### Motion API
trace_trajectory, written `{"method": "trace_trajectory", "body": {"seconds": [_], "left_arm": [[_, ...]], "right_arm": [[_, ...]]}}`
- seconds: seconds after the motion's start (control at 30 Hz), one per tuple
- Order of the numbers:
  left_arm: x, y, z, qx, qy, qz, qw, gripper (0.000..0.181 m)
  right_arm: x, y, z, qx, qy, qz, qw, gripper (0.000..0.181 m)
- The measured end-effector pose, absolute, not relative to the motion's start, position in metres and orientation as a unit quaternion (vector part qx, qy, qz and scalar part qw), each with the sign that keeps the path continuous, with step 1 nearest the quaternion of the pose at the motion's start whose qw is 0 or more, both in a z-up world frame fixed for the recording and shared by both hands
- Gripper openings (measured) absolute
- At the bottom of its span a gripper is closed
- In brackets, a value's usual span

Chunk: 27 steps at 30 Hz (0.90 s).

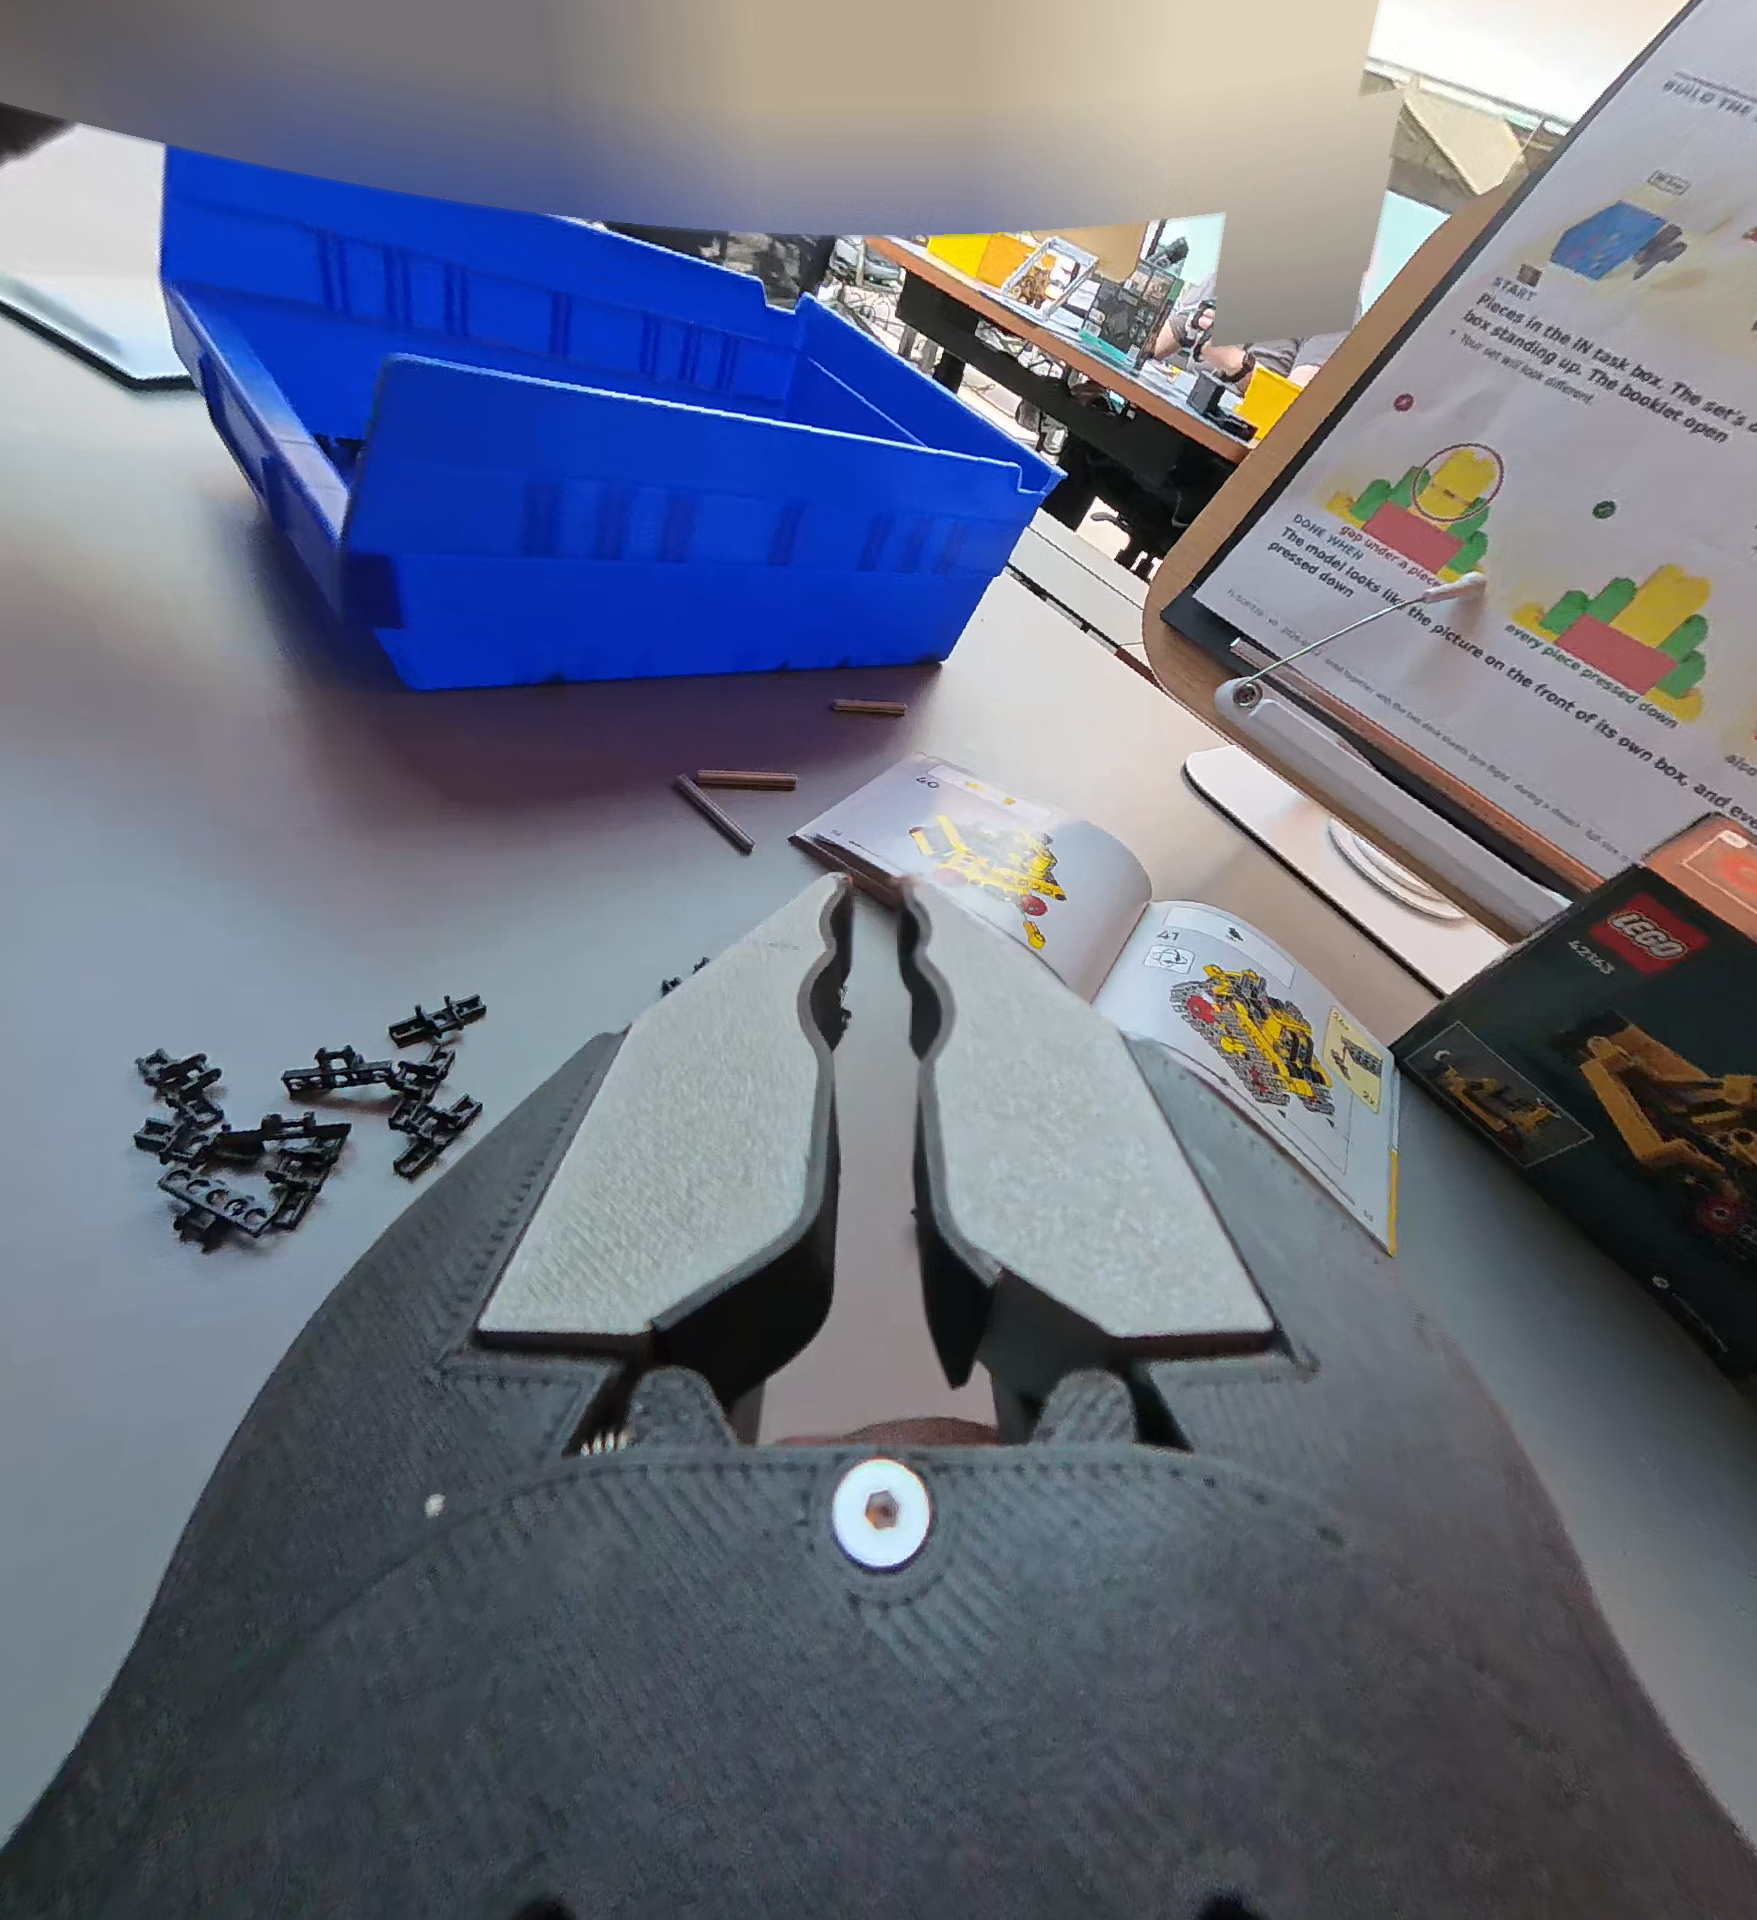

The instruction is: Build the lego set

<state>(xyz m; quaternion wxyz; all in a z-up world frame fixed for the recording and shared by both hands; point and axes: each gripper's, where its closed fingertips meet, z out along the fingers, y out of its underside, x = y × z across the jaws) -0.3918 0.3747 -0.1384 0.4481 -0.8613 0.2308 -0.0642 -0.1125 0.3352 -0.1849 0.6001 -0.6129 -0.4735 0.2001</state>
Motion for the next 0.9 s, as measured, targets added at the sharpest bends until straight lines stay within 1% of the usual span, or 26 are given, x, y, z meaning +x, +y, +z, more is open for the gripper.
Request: {"method": "trace_trajectory", "body": {"seconds": [0.1,0.17,0.27,0.37,0.53,0.57,0.63,0.73,0.9], "left_arm": [[-0.406,0.387,-0.146,-0.859,0.192,-0.064,0.471,0.036],[-0.406,0.39,-0.15,-0.864,0.179,-0.076,0.465,0.037],[-0.408,0.395,-0.143,-0.848,0.173,-0.048,0.498,0.035],[-0.406,0.395,-0.144,-0.846,0.172,-0.043,0.502,0.033],[-0.405,0.397,-0.153,-0.857,0.177,-0.028,0.483,0.031],[-0.403,0.397,-0.157,-0.862,0.183,-0.025,0.472,0.031],[-0.395,0.396,-0.175,-0.883,0.203,-0.026,0.422,0.032],[-0.4,0.404,-0.196,-0.907,0.219,0.028,0.359,0.027],[-0.412,0.418,-0.227,-0.935,0.236,0.063,0.257,0.025]], "right_arm": [[-0.117,0.338,-0.185,-0.616,-0.47,0.209,0.597,0.008],[-0.123,0.338,-0.186,-0.615,-0.474,0.218,0.591,0.007],[-0.133,0.336,-0.189,-0.614,-0.484,0.228,0.581,0.007],[-0.138,0.336,-0.191,-0.613,-0.491,0.231,0.575,0.008],[-0.138,0.337,-0.191,-0.615,-0.486,0.241,0.572,0.007],[-0.138,0.337,-0.191,-0.616,-0.485,0.243,0.571,0.007],[-0.138,0.337,-0.192,-0.618,-0.485,0.245,0.568,0.007],[-0.138,0.335,-0.19,-0.614,-0.489,0.248,0.568,0.007],[-0.138,0.327,-0.185,-0.599,-0.496,0.249,0.578,0.006]]}}
